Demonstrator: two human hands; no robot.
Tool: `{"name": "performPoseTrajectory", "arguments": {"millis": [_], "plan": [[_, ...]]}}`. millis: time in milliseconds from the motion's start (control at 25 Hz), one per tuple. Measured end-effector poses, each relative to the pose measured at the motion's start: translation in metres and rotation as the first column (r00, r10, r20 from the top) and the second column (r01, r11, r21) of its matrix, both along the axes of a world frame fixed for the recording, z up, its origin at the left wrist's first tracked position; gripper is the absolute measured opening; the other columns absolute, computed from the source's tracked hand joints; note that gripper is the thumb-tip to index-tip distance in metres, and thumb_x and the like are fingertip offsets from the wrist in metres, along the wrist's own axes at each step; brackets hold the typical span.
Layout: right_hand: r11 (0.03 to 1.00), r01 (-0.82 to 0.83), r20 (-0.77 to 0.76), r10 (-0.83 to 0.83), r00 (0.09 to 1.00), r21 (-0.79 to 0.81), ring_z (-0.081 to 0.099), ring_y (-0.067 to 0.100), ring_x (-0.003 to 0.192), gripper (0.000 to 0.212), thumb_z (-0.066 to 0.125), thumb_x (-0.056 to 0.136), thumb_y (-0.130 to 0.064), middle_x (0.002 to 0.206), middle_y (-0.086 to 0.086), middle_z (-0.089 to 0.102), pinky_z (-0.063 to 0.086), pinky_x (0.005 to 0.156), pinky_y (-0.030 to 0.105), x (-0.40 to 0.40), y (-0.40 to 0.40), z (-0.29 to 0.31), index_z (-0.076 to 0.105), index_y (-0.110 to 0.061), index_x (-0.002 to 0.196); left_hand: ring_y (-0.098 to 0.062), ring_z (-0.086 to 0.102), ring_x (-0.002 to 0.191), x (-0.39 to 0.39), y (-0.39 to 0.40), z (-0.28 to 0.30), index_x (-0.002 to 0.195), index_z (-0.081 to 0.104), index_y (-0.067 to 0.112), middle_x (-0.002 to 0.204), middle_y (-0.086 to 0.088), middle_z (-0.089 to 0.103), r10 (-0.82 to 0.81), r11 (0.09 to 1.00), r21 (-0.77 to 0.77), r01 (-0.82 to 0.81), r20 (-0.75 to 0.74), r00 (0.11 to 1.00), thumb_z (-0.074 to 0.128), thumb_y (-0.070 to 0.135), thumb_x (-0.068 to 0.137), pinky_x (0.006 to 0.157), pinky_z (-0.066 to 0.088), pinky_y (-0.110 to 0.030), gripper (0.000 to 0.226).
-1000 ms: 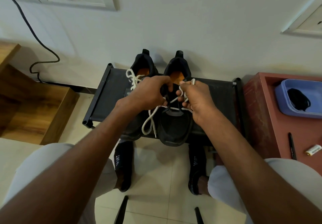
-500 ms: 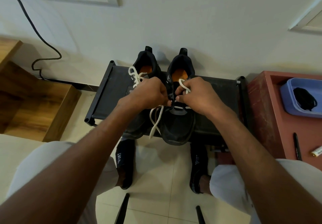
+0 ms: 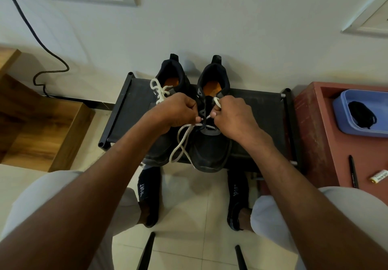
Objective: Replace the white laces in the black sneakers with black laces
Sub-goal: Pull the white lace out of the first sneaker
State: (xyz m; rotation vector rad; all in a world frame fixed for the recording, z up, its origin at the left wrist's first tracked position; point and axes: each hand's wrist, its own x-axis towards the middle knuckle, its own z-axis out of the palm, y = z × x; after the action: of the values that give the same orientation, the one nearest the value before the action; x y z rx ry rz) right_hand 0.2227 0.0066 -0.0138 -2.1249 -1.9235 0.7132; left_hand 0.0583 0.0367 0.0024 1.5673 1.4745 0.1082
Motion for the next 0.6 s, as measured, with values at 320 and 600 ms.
{"name": "performPoseTrajectory", "arguments": {"millis": [320,600], "plan": [[0.932,0.342,-0.046,-0.349,0.936,-0.124,0.067,0.025,0.081,0.01,0.056,0.102,-0.02,0.093,0.007,0.064,0.056,0.071,0.04,0.022,0.007,0.014,0.056,-0.01,0.1,-0.016,0.068,0.088,0.0,0.003,0.0,0.092,0.072,0.009,0.088,-0.001,0.071,-0.054,0.971,0.223,0.083,-0.134,0.989,0.076,0.018,0.092,0.068,0.049,-0.022,0.01],[0.95,0.16,-0.068,-0.185,0.98,-0.268,0.051,0.041,0.136,0.099,0.077,0.085,-0.06,0.156,0.017,0.043,0.05,0.105,0.055,0.024,0.005,0.015,0.025,-0.016,0.157,-0.053,0.039,0.136,-0.029,-0.002,0.008,0.151,0.026,0.016,0.15,-0.025,0.033,0.203,0.938,0.347,0.003,-0.555,0.807,0.074,0.062,0.084,0.106,0.041,-0.066,0.095]]}}
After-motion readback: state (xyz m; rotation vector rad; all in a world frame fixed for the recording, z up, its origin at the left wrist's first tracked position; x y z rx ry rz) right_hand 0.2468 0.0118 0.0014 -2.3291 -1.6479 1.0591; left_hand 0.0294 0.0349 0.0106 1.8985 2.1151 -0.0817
